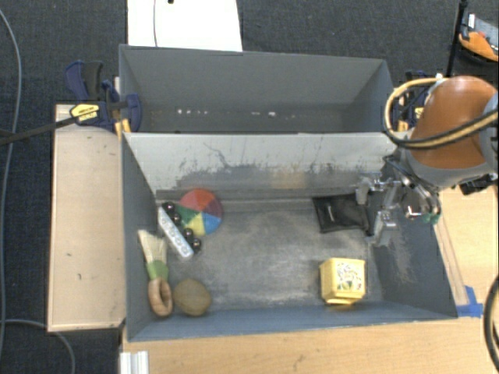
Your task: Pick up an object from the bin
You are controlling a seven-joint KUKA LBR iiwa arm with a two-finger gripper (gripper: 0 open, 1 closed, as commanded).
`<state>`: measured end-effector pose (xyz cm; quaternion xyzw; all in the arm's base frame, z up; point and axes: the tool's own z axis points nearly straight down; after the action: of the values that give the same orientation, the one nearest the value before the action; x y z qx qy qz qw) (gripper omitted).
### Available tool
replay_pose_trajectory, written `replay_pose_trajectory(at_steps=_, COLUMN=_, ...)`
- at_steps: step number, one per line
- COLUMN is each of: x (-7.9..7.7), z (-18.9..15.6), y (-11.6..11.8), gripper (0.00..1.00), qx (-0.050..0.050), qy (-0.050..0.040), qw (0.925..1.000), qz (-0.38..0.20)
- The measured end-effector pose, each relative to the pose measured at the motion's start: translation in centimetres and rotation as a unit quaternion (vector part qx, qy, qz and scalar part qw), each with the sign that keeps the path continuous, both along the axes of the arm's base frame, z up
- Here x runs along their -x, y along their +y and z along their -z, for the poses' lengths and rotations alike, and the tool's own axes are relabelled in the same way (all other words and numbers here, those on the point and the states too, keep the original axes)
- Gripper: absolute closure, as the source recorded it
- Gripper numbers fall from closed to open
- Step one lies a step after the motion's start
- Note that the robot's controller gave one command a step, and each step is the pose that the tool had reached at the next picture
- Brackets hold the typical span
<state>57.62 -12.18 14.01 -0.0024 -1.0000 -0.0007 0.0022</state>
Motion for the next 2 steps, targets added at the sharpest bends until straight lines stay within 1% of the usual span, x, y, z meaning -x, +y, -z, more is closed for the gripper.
replay_pose_trajectory(at_steps=1, x=-0.2, z=-0.5, y=0.0, gripper=0.00, qx=0.001, qy=-0.0039, qw=1.0000, qz=-0.001)
replay_pose_trajectory(at_steps=2, x=-0.2, z=0.5, y=3.0, gripper=0.00, qx=0.000, qy=-0.0017, qw=0.9998, qz=0.018)
